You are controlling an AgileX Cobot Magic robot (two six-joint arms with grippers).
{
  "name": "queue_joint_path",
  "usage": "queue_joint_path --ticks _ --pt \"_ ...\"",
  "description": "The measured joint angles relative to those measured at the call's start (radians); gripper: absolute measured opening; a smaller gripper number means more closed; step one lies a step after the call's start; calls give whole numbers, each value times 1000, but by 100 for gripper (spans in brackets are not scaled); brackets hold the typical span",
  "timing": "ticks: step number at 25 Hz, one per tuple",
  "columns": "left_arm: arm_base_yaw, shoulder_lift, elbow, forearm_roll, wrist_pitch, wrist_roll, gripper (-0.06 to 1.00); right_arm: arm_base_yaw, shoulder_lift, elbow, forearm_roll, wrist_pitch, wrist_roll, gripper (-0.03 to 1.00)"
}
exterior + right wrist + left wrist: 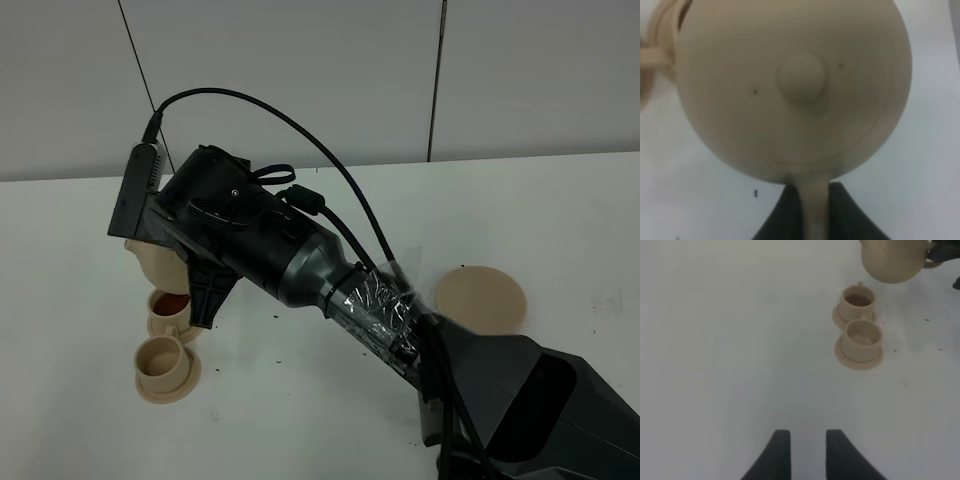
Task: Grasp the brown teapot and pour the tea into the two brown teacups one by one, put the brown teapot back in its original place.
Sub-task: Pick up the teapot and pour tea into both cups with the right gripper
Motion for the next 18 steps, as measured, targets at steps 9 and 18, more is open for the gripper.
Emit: queue_joint_path --ticks 9,18 --pt "0 0 0 0 0 1 24 -39 -2 71 104 -1 133 9" --pt "0 0 0 0 0 1 24 -53 -80 209 116 -2 139 9"
